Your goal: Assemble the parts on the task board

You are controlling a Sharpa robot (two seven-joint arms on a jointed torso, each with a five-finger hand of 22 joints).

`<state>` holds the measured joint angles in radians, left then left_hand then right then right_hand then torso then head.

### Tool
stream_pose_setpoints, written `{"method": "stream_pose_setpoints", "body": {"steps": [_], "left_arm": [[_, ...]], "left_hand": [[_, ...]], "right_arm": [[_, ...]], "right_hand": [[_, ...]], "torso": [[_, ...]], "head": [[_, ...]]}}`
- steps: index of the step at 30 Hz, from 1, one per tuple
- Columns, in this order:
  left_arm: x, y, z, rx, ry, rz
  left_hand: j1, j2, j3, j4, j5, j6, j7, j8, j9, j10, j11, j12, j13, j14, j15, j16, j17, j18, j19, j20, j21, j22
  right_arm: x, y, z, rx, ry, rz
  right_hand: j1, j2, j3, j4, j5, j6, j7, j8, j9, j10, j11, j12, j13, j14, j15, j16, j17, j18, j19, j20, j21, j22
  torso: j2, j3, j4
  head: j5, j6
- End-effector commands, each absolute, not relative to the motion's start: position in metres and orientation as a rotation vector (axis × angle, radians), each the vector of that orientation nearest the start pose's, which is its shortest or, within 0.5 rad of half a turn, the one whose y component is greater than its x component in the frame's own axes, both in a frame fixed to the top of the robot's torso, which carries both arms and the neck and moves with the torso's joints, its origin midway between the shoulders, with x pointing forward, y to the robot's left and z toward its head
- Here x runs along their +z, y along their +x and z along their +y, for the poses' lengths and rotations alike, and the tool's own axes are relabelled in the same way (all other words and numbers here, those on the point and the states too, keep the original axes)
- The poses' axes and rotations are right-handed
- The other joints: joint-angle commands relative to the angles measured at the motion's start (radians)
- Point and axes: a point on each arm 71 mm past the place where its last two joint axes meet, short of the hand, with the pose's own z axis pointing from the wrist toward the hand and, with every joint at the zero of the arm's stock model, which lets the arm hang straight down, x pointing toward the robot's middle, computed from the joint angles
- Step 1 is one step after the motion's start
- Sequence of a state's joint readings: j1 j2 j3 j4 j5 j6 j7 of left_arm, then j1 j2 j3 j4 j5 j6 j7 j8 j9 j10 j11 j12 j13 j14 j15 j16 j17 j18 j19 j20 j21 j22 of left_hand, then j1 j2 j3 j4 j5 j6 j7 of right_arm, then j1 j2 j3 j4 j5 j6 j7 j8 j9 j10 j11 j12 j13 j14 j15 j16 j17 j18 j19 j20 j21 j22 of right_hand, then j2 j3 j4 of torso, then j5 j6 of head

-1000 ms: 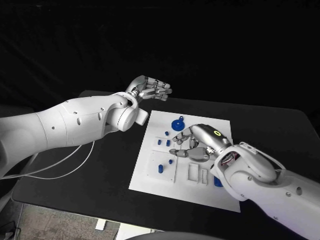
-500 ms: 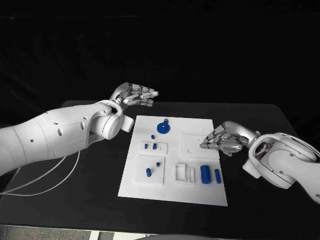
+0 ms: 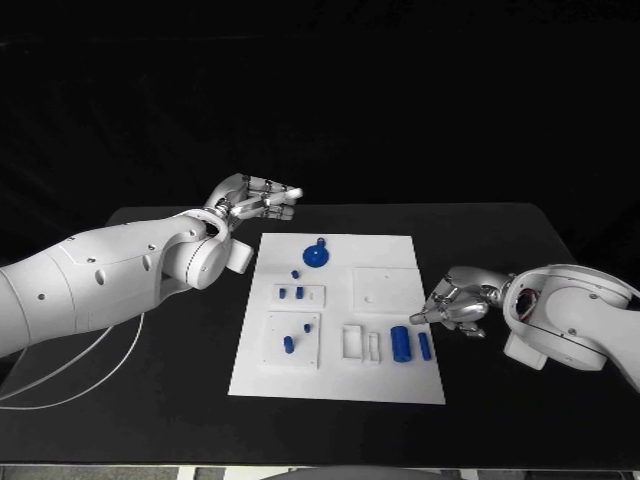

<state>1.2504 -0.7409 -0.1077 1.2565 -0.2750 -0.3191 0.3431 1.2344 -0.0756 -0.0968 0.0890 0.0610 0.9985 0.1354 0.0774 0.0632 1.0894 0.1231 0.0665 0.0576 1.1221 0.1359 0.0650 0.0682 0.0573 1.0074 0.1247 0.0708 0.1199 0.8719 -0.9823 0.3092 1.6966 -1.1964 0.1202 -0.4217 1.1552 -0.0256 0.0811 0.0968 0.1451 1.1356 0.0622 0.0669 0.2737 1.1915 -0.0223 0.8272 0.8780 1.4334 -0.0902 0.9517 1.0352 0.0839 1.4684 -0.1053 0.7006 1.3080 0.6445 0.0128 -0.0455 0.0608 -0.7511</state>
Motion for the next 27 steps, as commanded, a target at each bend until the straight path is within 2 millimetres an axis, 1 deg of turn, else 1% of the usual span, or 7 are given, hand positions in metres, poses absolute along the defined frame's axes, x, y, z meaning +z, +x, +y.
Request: {"method": "stream_pose_setpoints", "body": {"steps": [1, 2, 6, 11, 14, 20, 27], "left_arm": [[-0.189, 0.532, 0.228, -1.352, -0.798, 1.512], [-0.189, 0.532, 0.227, -1.355, -0.799, 1.514], [-0.189, 0.53, 0.225, -1.363, -0.802, 1.522], [-0.19, 0.529, 0.223, -1.368, -0.803, 1.528], [-0.19, 0.529, 0.222, -1.371, -0.805, 1.529], [-0.19, 0.529, 0.221, -1.37, -0.816, 1.53], [-0.19, 0.529, 0.222, -1.367, -0.821, 1.533]], "left_hand": [[-0.007, -0.046, 0.015, 0.075, -0.005, -0.011, 0.0, -0.006, 0.0, -0.011, 0.002, -0.006, 0.001, -0.001, 0.0, -0.003, 0.001, -0.015, -0.015, -0.003, 0.003, -0.008], [0.015, -0.054, 0.006, 0.122, -0.005, -0.012, 0.001, -0.006, 0.0, -0.011, 0.002, -0.006, 0.001, -0.002, -0.001, -0.003, 0.0, -0.019, -0.023, -0.006, 0.012, -0.011], [0.024, -0.067, 0.01, 0.146, -0.001, -0.023, 0.0, -0.007, 0.0, -0.034, 0.002, -0.007, 0.001, -0.013, 0.004, -0.004, -0.001, -0.022, -0.045, -0.001, 0.023, -0.011], [0.029, -0.068, 0.01, 0.153, -0.001, -0.025, 0.001, -0.007, 0.0, -0.041, 0.004, -0.007, 0.001, -0.017, 0.005, -0.004, -0.001, -0.02, -0.049, 0.0, 0.03, -0.011], [0.034, -0.084, 0.003, 0.189, 0.005, -0.031, 0.007, -0.006, 0.001, -0.046, 0.009, -0.006, 0.001, -0.019, 0.006, -0.004, -0.001, -0.019, -0.055, 0.001, 0.041, -0.011], [0.014, -0.104, -0.026, 0.203, -0.006, -0.065, 0.024, -0.012, -0.001, -0.05, 0.026, -0.006, 0.001, -0.009, 0.004, -0.003, 0.0, -0.02, -0.057, 0.0, 0.044, -0.012], [0.003, -0.108, -0.033, 0.204, -0.006, -0.071, 0.031, -0.007, -0.001, -0.05, 0.031, -0.006, 0.001, -0.008, 0.004, -0.003, -0.001, -0.023, -0.058, -0.002, 0.046, -0.014]], "right_arm": [[-0.229, 0.429, -0.236, 0.474, 0.121, 2.274], [-0.228, 0.429, -0.235, 0.464, 0.117, 2.269], [-0.226, 0.427, -0.229, 0.436, 0.147, 2.25], [-0.227, 0.426, -0.225, 0.406, 0.206, 2.27], [-0.229, 0.426, -0.224, 0.379, 0.238, 2.291], [-0.237, 0.427, -0.219, 0.333, 0.234, 2.353], [-0.243, 0.429, -0.218, 0.294, 0.21, 2.37]], "right_hand": [[-0.009, -0.11, 0.213, 0.087, -0.089, 0.004, 0.001, -0.003, -0.004, 0.013, -0.002, -0.004, 0.012, 0.012, 0.004, 0.006, 0.034, -0.011, 0.008, 0.0, -0.002, 0.083], [-0.013, -0.11, 0.222, 0.079, -0.094, -0.004, 0.003, -0.005, -0.007, 0.019, -0.002, 0.004, 0.021, 0.015, 0.003, 0.014, 0.043, -0.011, 0.01, -0.002, 0.005, 0.085], [-0.053, -0.131, 0.282, 0.065, -0.096, -0.032, 0.012, -0.004, -0.056, 0.052, 0.001, 0.076, 0.103, 0.022, 0.004, 0.061, 0.097, -0.016, 0.017, -0.003, 0.06, 0.096], [-0.07, -0.133, 0.28, 0.058, -0.097, -0.034, 0.014, -0.001, -0.088, 0.069, 0.004, 0.115, 0.163, 0.027, 0.005, 0.074, 0.121, -0.017, 0.017, -0.002, 0.098, 0.101], [-0.066, -0.126, 0.287, 0.044, -0.096, -0.052, 0.02, -0.003, -0.098, 0.071, 0.006, 0.117, 0.173, 0.028, 0.008, 0.076, 0.125, -0.016, 0.015, 0.001, 0.103, 0.102], [-0.089, -0.123, 0.294, 0.026, -0.096, -0.059, 0.023, -0.004, -0.112, 0.067, 0.008, 0.101, 0.185, 0.028, 0.01, 0.069, 0.13, -0.012, 0.008, 0.004, 0.103, 0.098], [-0.103, -0.125, 0.291, 0.032, -0.097, -0.057, 0.022, -0.003, -0.115, 0.065, 0.008, 0.093, 0.187, 0.028, 0.009, 0.065, 0.132, -0.013, 0.006, 0.003, 0.102, 0.098]], "torso": [[0.0, -0.0029, 0.0009], [0.001, -0.004, 0.0013], [0.002, -0.0058, 0.0048], [0.002, -0.0068, 0.0066], [0.003, -0.0068, 0.006], [0.004, -0.0064, 0.004], [0.005, -0.0068, 0.0093]], "head": [[-0.008, -0.005], [-0.009, -0.006], [-0.014, -0.008], [-0.016, -0.005], [-0.016, -0.003], [-0.015, -0.007], [-0.02, -0.013]]}}
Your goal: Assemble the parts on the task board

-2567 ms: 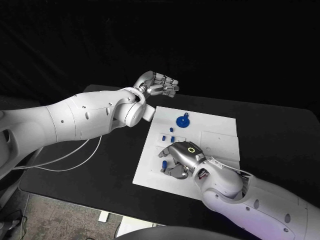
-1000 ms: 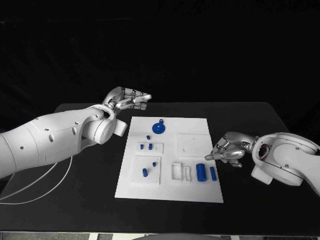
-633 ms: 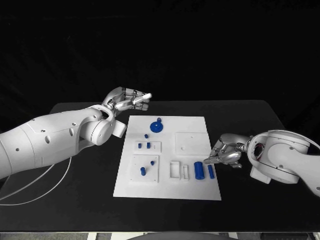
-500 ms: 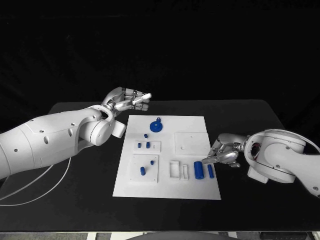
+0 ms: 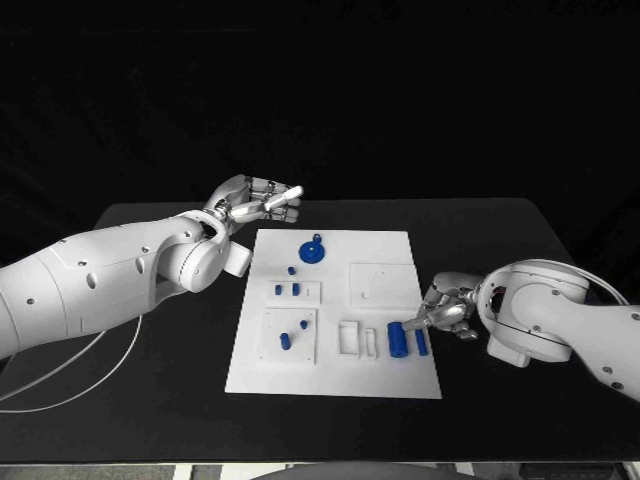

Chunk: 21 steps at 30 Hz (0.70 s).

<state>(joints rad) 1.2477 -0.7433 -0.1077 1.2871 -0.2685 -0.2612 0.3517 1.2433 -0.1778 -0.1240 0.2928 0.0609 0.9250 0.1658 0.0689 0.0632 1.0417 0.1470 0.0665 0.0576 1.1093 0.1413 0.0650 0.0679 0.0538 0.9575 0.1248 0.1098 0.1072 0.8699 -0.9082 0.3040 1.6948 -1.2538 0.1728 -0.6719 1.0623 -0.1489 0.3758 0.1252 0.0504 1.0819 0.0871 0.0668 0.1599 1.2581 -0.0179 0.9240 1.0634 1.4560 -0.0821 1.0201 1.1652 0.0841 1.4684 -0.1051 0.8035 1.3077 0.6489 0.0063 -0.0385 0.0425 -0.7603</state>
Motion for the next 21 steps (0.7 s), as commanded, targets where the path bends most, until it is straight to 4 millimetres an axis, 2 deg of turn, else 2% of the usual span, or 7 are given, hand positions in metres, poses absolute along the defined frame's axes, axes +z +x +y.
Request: {"method": "stream_pose_setpoints", "body": {"steps": [1, 10, 21], "left_arm": [[-0.19, 0.529, 0.222, -1.367, -0.821, 1.534], [-0.191, 0.529, 0.221, -1.37, -0.822, 1.538], [-0.191, 0.528, 0.22, -1.373, -0.821, 1.542]], "left_hand": [[-0.007, -0.005, -0.005, 0.001, -0.006, 0.008, 0.0, 0.003, 0.0, -0.002, 0.007, -0.006, 0.001, 0.004, -0.002, -0.003, -0.001, -0.02, -0.008, -0.002, 0.007, -0.002], [-0.009, 0.003, 0.001, -0.001, -0.005, 0.018, -0.002, 0.004, 0.0, 0.0, 0.005, -0.006, 0.001, 0.004, -0.002, -0.003, 0.0, -0.02, -0.009, -0.002, 0.008, -0.003], [-0.007, 0.005, 0.005, -0.001, -0.002, 0.02, -0.001, 0.004, 0.0, -0.001, 0.006, -0.006, 0.001, 0.003, -0.002, -0.003, 0.0, -0.02, -0.01, -0.002, 0.011, -0.004]], "right_arm": [[-0.244, 0.429, -0.218, 0.294, 0.211, 2.369], [-0.25, 0.429, -0.203, 0.332, 0.233, 2.361], [-0.259, 0.43, -0.195, 0.328, 0.22, 2.38]], "right_hand": [[-0.011, -0.002, -0.004, 0.005, -0.002, -0.002, -0.004, -0.003, -0.001, -0.001, 0.003, -0.005, 0.001, 0.006, 0.001, -0.003, 0.002, -0.013, 0.006, 0.002, 0.001, 0.099], [-0.01, -0.007, -0.002, 0.009, -0.002, 0.003, -0.005, -0.003, -0.004, 0.008, 0.002, 0.0, 0.015, 0.009, 0.0, 0.002, 0.013, -0.014, 0.009, 0.001, 0.014, 0.101], [-0.003, -0.009, -0.002, 0.004, -0.002, 0.0, -0.004, -0.003, -0.004, 0.008, 0.003, 0.002, 0.024, 0.01, 0.001, 0.007, 0.02, -0.014, 0.009, 0.002, 0.024, 0.103]], "torso": [[0.001, -0.0005, 0.0028], [0.002, -0.0007, 0.0042], [0.003, -0.0024, 0.0019]], "head": [[-0.002, -0.004], [0.001, -0.006], [0.008, -0.01]]}}
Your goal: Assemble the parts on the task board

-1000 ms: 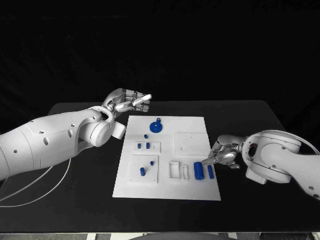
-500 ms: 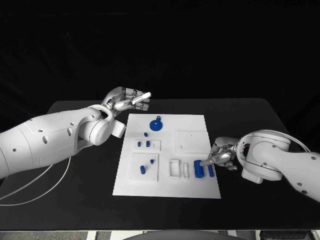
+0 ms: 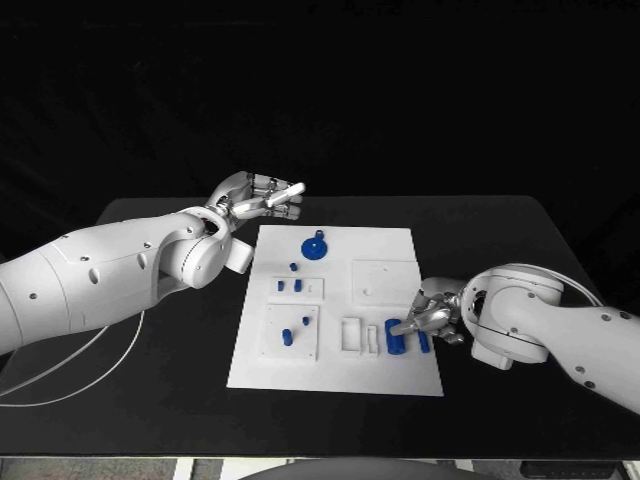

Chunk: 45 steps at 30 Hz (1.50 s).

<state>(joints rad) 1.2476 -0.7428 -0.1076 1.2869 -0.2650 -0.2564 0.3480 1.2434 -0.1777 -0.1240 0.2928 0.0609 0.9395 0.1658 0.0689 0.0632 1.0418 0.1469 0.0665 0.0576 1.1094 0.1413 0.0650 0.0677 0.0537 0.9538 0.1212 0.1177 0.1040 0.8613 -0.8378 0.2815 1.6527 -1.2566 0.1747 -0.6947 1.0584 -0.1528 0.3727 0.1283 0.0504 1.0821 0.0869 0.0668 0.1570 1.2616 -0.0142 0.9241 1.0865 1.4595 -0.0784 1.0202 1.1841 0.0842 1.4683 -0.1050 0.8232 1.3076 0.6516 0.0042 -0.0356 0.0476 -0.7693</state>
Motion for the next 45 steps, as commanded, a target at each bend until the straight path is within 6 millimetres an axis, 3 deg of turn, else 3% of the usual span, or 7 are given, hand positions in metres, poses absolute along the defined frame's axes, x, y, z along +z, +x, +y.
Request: {"method": "stream_pose_setpoints", "body": {"steps": [1, 14, 18, 23, 25, 33, 45], "left_arm": [[-0.191, 0.528, 0.22, -1.376, -0.82, 1.543], [-0.19, 0.527, 0.217, -1.391, -0.814, 1.55], [-0.191, 0.527, 0.218, -1.389, -0.815, 1.552], [-0.191, 0.527, 0.217, -1.389, -0.815, 1.554], [-0.191, 0.527, 0.216, -1.39, -0.815, 1.555], [-0.192, 0.528, 0.214, -1.383, -0.811, 1.568], [-0.193, 0.529, 0.213, -1.376, -0.805, 1.582]], "left_hand": [[-0.006, 0.009, 0.007, -0.002, -0.003, 0.004, -0.001, 0.004, 0.0, -0.002, 0.006, -0.006, 0.001, 0.003, -0.001, -0.003, 0.0, -0.019, -0.006, 0.002, 0.004, -0.001], [-0.003, 0.014, 0.013, -0.004, -0.001, -0.009, 0.002, 0.002, -0.001, -0.008, 0.008, -0.006, 0.001, -0.001, 0.0, -0.004, 0.0, -0.017, -0.007, 0.003, 0.006, -0.004], [0.002, 0.017, 0.021, -0.004, 0.004, -0.018, 0.001, 0.002, -0.001, -0.011, 0.008, -0.006, 0.001, -0.005, 0.001, -0.004, 0.0, -0.016, -0.007, 0.004, 0.007, -0.005], [0.003, 0.02, 0.026, -0.006, 0.005, -0.019, 0.001, 0.002, -0.001, -0.012, 0.008, -0.006, 0.001, -0.007, 0.002, -0.004, 0.0, -0.015, -0.008, 0.005, 0.008, -0.006], [0.005, 0.019, 0.027, -0.005, 0.006, -0.053, 0.006, -0.002, -0.003, -0.019, 0.012, -0.006, 0.001, -0.009, 0.003, -0.004, 0.0, -0.014, -0.008, 0.006, 0.009, -0.007], [0.005, 0.027, 0.032, -0.01, 0.006, -0.065, 0.01, -0.001, -0.003, -0.026, 0.014, -0.006, 0.001, -0.012, 0.004, -0.004, 0.0, -0.011, -0.008, 0.008, 0.011, -0.009], [0.01, 0.024, 0.031, -0.008, 0.007, -0.075, 0.011, 0.0, -0.003, -0.031, 0.015, -0.006, 0.001, -0.015, 0.005, -0.004, 0.0, -0.01, -0.01, 0.009, 0.012, -0.011]], "right_arm": [[-0.26, 0.43, -0.194, 0.325, 0.215, 2.379], [-0.267, 0.43, -0.178, 0.315, 0.158, 2.366], [-0.271, 0.428, -0.173, 0.31, 0.132, 2.377], [-0.275, 0.427, -0.169, 0.301, 0.114, 2.379], [-0.278, 0.427, -0.167, 0.301, 0.115, 2.376], [-0.283, 0.429, -0.158, 0.32, 0.108, 2.381], [-0.292, 0.429, -0.156, 0.28, 0.076, 2.376]], "right_hand": [[0.0, -0.004, 0.001, -0.001, -0.002, 0.0, -0.004, -0.003, -0.001, 0.004, -0.001, 0.001, 0.001, 0.006, -0.003, 0.006, 0.001, -0.014, 0.008, 0.002, 0.005, 0.103], [0.008, -0.006, -0.003, -0.019, -0.002, 0.004, -0.005, -0.003, -0.002, 0.006, -0.001, 0.0, 0.006, 0.007, -0.003, 0.006, 0.005, -0.014, 0.007, 0.001, 0.008, 0.103], [0.056, -0.015, -0.022, -0.066, -0.002, 0.007, -0.002, -0.002, -0.002, 0.005, -0.001, -0.001, 0.007, 0.007, -0.003, 0.009, 0.009, -0.015, 0.006, 0.001, 0.012, 0.103], [0.072, -0.007, -0.053, -0.087, -0.002, 0.007, -0.002, -0.003, -0.004, 0.005, -0.001, -0.002, 0.008, 0.007, -0.003, 0.01, 0.012, -0.016, 0.005, 0.002, 0.015, 0.104], [0.072, -0.007, -0.053, -0.087, -0.002, 0.007, -0.002, -0.003, -0.004, 0.005, -0.001, -0.002, 0.008, 0.007, -0.003, 0.01, 0.012, -0.016, 0.005, 0.002, 0.015, 0.104], [0.077, -0.003, -0.054, -0.095, -0.002, 0.015, -0.005, -0.001, -0.004, 0.004, -0.002, -0.003, 0.01, 0.007, -0.002, 0.01, 0.015, -0.016, 0.004, 0.003, 0.018, 0.104], [0.105, -0.004, -0.055, -0.144, 0.0, 0.023, -0.005, -0.003, -0.023, -0.002, -0.002, -0.01, 0.007, 0.006, 0.0, 0.006, 0.016, -0.018, -0.001, 0.004, 0.018, 0.103]], "torso": [[0.0, -0.0002, -0.0007], [0.002, -0.0022, 0.0035], [0.001, -0.0022, 0.0017], [0.001, -0.0033, 0.0004], [0.0, -0.0046, 0.0006], [0.003, -0.0028, 0.0025], [0.003, -0.0026, 0.0021]], "head": [[0.003, -0.001], [0.004, -0.002], [0.007, -0.002], [0.005, -0.002], [0.004, 0.003], [0.004, 0.015], [0.006, 0.014]]}}
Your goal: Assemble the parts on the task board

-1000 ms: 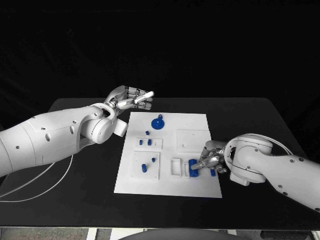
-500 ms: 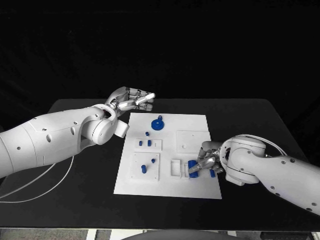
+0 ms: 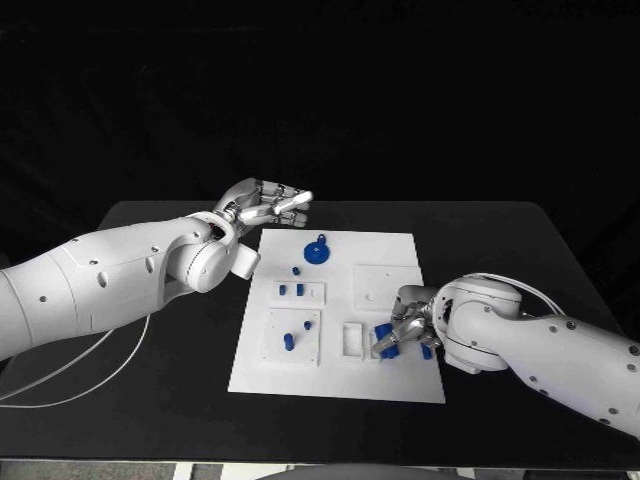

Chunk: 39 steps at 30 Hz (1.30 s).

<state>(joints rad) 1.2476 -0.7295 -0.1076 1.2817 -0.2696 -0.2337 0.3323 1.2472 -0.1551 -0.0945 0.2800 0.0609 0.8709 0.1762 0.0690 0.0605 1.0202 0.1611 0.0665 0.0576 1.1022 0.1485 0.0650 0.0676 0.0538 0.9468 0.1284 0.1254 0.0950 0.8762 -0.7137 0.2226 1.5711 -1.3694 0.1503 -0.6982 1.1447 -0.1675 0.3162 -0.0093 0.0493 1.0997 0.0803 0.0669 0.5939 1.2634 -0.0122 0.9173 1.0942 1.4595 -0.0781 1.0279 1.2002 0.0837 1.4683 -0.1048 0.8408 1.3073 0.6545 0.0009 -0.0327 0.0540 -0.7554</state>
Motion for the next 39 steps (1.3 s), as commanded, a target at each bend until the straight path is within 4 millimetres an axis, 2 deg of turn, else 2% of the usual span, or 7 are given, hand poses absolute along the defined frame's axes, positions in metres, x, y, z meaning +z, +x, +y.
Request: {"method": "stream_pose_setpoints", "body": {"steps": [1, 9, 17, 18, 19, 23, 39], "left_arm": [[-0.193, 0.529, 0.213, -1.376, -0.805, 1.583], [-0.193, 0.529, 0.214, -1.372, -0.806, 1.586], [-0.193, 0.529, 0.214, -1.379, -0.804, 1.595], [-0.193, 0.529, 0.214, -1.382, -0.803, 1.598], [-0.193, 0.528, 0.214, -1.386, -0.801, 1.603], [-0.194, 0.528, 0.213, -1.395, -0.799, 1.613], [-0.194, 0.528, 0.214, -1.394, -0.801, 1.631]], "left_hand": [[0.007, 0.001, 0.002, 0.005, 0.007, -0.007, 0.0, 0.0, -0.001, -0.009, 0.001, -0.006, 0.001, -0.008, -0.002, -0.004, 0.0, -0.01, -0.003, 0.002, 0.004, -0.002], [0.007, 0.001, 0.002, 0.005, 0.007, -0.007, 0.0, 0.0, -0.001, -0.009, 0.001, -0.006, 0.001, -0.008, -0.002, -0.004, 0.0, -0.01, -0.003, 0.002, 0.004, -0.002], [0.006, 0.007, 0.003, 0.003, 0.007, -0.009, 0.001, 0.0, -0.001, -0.009, 0.001, -0.006, 0.001, -0.008, -0.002, -0.004, 0.0, -0.01, -0.003, 0.002, 0.006, -0.003], [0.006, 0.023, 0.007, -0.014, 0.025, -0.007, 0.0, 0.001, -0.001, -0.01, 0.001, -0.006, 0.001, -0.01, -0.001, -0.004, 0.0, -0.01, -0.004, 0.003, 0.007, -0.005], [-0.003, 0.04, 0.004, -0.043, 0.073, -0.008, 0.001, 0.001, -0.001, -0.01, 0.001, -0.006, 0.0, -0.011, -0.001, -0.004, 0.0, -0.01, -0.005, 0.003, 0.007, -0.005], [-0.021, 0.049, 0.006, -0.077, 0.078, -0.013, 0.001, 0.002, -0.001, -0.011, 0.001, -0.006, 0.001, -0.012, 0.0, -0.004, 0.001, -0.009, -0.009, 0.004, 0.009, -0.007], [-0.026, 0.058, 0.006, -0.096, 0.081, -0.006, -0.002, 0.003, -0.001, -0.011, -0.001, -0.006, 0.001, -0.011, -0.001, -0.004, 0.001, -0.009, -0.01, 0.004, 0.013, -0.009]], "right_arm": [[-0.292, 0.429, -0.156, 0.278, 0.075, 2.372], [-0.29, 0.432, -0.159, 0.302, 0.141, 2.308], [-0.287, 0.43, -0.163, 0.425, 0.317, 2.296], [-0.286, 0.43, -0.164, 0.437, 0.333, 2.3], [-0.285, 0.429, -0.164, 0.456, 0.356, 2.307], [-0.28, 0.428, -0.166, 0.496, 0.408, 2.32], [-0.258, 0.427, -0.163, 0.563, 0.478, 2.384]], "right_hand": [[0.022, 0.013, 0.002, -0.013, 0.001, 0.007, 0.002, -0.003, -0.46, -0.003, -0.004, -0.002, -0.001, 0.007, -0.001, 0.0, 0.0, -0.017, -0.001, 0.005, 0.0, 0.103], [0.029, 0.08, 0.067, -0.098, 0.032, 0.084, -0.023, -0.005, -0.452, 0.003, -0.02, 0.005, -0.003, 0.008, -0.01, -0.001, -0.004, -0.02, 0.003, -0.002, 0.012, 0.105], [-0.023, 0.108, 0.056, -0.09, 0.056, 0.133, -0.044, -0.004, -0.449, 0.035, -0.032, 0.013, -0.002, 0.013, -0.016, 0.001, -0.015, -0.031, 0.01, -0.01, 0.047, 0.111], [-0.025, 0.111, 0.05, -0.093, 0.065, 0.137, -0.045, -0.003, -0.45, 0.039, -0.033, 0.015, 0.0, 0.012, -0.016, 0.002, -0.017, -0.032, 0.01, -0.01, 0.048, 0.111], [-0.026, 0.114, 0.043, -0.095, 0.084, 0.142, -0.048, -0.003, -0.45, 0.044, -0.034, 0.014, -0.001, 0.012, -0.016, -0.001, -0.021, -0.033, 0.01, -0.009, 0.05, 0.111], [-0.034, 0.14, -0.001, -0.111, 0.105, 0.15, -0.051, -0.004, -0.461, 0.058, -0.037, 0.008, 0.0, 0.012, -0.017, -0.006, -0.033, -0.037, 0.01, -0.012, 0.049, 0.11], [-0.047, 0.158, -0.04, -0.119, 0.11, 0.16, -0.053, -0.003, -0.486, 0.067, -0.038, 0.001, 0.014, 0.009, -0.019, 0.001, -0.043, -0.04, 0.011, -0.013, 0.052, 0.111]], "torso": [[0.0, 0.0007, -0.0007], [0.002, 0.0015, -0.0006], [0.002, 0.0003, -0.0005], [0.002, 0.0003, -0.0009], [0.002, 0.0001, -0.0014], [0.002, 0.0007, -0.0018], [0.003, -0.0003, 0.0012]], "head": [[0.0, 0.001], [0.003, -0.001], [0.005, 0.0], [0.005, 0.0], [0.005, 0.0], [0.006, 0.0], [0.005, 0.0]]}}
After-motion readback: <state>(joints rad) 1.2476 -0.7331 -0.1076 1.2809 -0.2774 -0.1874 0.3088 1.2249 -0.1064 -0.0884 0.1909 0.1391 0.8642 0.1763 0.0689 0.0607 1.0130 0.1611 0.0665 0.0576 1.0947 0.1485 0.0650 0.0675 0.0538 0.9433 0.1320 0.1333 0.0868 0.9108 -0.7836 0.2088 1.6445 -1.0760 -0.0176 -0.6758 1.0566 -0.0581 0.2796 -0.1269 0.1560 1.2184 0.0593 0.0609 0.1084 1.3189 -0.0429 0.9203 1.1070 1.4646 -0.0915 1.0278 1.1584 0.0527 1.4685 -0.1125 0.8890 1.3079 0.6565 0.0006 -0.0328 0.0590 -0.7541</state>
